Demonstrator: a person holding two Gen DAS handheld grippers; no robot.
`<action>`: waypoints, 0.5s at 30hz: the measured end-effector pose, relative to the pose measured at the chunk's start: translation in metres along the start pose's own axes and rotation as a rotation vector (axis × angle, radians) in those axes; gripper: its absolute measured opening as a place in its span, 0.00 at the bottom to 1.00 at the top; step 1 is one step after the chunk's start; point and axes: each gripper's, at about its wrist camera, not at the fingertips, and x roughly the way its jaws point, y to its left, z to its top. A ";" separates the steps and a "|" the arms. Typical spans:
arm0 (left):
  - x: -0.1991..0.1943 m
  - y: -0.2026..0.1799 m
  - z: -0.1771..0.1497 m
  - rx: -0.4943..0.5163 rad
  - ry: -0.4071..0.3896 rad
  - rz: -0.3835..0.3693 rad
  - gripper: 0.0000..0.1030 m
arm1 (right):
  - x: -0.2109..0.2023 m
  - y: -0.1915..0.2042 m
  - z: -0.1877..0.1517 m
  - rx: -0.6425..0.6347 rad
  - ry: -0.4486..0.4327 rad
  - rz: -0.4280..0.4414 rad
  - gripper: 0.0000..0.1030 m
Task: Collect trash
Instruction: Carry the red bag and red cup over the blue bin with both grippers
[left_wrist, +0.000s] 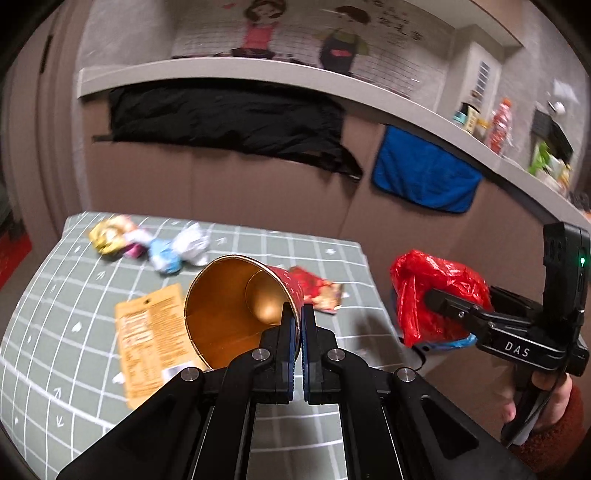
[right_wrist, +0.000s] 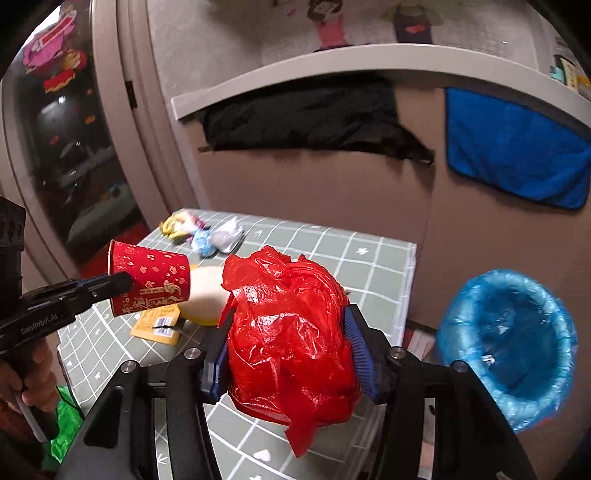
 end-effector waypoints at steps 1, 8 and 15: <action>0.003 -0.007 0.002 0.011 0.006 -0.008 0.02 | -0.004 -0.006 0.000 0.009 -0.009 -0.008 0.49; 0.022 -0.058 0.019 0.069 0.009 -0.050 0.02 | -0.033 -0.055 0.001 0.084 -0.080 -0.053 0.49; 0.041 -0.107 0.037 0.127 -0.009 -0.101 0.02 | -0.065 -0.103 0.002 0.122 -0.154 -0.145 0.49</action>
